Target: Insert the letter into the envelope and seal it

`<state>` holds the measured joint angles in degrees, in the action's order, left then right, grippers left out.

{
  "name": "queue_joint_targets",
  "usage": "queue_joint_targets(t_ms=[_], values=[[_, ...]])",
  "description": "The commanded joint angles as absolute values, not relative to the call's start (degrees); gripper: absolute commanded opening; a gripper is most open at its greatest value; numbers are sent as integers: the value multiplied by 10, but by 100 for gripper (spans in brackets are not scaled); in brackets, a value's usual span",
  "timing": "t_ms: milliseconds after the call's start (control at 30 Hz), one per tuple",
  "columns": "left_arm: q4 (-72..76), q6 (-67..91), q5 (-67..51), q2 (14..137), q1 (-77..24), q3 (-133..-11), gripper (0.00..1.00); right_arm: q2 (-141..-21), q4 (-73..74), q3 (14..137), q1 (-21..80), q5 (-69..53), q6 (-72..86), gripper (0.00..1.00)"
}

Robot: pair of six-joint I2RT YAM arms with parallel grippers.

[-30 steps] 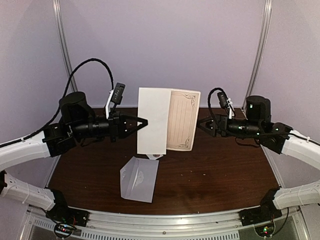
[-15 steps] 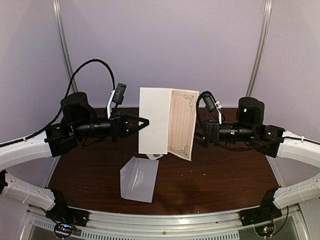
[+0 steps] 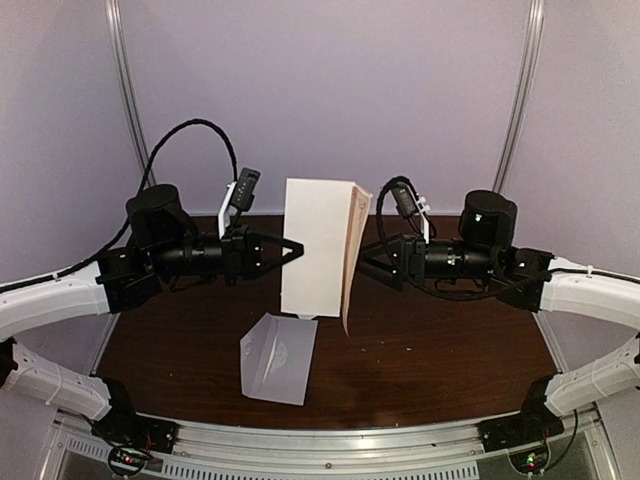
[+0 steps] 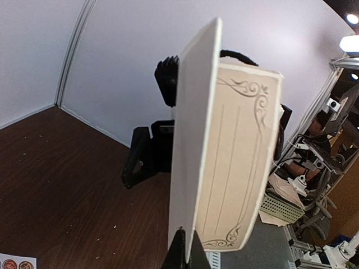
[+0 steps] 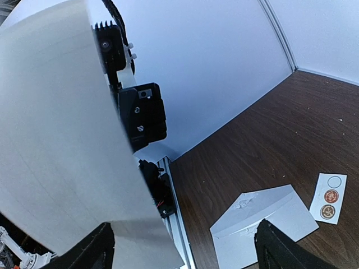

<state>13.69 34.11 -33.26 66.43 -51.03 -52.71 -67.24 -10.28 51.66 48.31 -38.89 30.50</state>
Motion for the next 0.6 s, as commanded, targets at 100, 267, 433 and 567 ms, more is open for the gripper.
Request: queue_joint_targets(t_ms=[100, 267, 433, 567], values=[[168, 342, -340, 666, -507, -524, 0, -687, -142, 547, 502, -410, 310, 84], [168, 340, -345, 665, -507, -522, 0, -683, -148, 542, 503, -401, 315, 80], [180, 344, -360, 667, -507, -519, 0, -687, -199, 530, 504, -402, 338, 65], [187, 346, -375, 670, -507, -520, 0, -698, -224, 535, 509, -409, 343, 55]])
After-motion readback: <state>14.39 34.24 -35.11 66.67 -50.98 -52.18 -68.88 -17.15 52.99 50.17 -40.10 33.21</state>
